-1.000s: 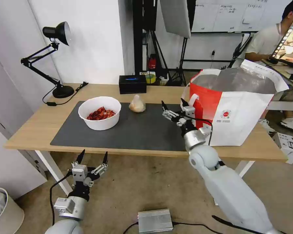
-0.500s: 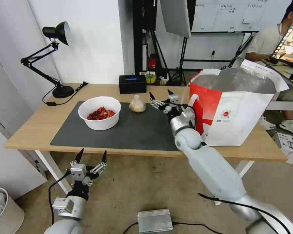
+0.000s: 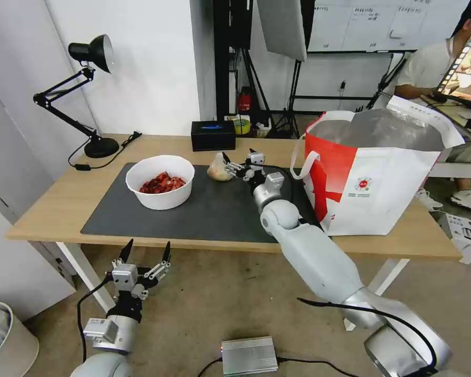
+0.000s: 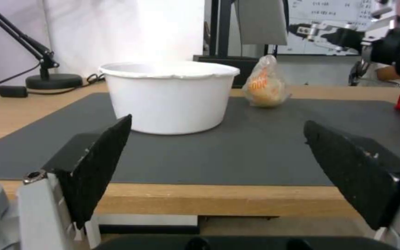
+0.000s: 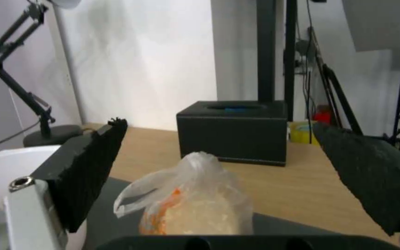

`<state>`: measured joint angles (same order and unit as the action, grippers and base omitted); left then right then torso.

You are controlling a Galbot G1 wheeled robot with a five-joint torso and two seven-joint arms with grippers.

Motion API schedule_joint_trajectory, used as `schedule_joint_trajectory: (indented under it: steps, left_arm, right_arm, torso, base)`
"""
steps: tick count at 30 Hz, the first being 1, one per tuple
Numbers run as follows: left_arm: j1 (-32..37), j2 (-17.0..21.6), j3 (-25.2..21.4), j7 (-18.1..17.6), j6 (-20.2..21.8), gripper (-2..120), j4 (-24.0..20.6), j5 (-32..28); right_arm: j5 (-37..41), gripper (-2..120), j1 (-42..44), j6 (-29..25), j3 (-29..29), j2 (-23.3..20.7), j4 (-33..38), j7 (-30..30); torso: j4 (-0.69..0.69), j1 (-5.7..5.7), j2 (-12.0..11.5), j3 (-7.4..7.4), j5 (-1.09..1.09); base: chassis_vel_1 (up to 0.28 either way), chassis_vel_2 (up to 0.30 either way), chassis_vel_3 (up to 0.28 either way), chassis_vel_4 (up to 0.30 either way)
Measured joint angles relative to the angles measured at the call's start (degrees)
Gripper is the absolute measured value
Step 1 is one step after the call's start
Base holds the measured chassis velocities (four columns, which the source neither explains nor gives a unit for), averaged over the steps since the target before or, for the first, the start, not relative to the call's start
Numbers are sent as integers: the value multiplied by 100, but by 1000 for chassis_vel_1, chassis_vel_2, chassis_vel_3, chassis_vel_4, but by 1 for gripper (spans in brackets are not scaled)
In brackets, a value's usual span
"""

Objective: Pick up the trash from the table and place it into the takeout bag.

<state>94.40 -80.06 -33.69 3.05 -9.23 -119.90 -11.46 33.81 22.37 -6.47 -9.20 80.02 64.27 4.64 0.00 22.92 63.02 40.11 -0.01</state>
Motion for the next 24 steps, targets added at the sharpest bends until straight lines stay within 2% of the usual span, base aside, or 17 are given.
schedule_joint_trajectory:
  steps: [24]
  left_arm:
    - [33, -33, 63, 31, 0, 100, 38, 54]
  right_arm:
    - [259, 98, -595, 651, -299, 436, -865, 138]
  torso:
    - [0, -1, 1, -1, 1]
  base:
    - [0, 0, 0, 0]
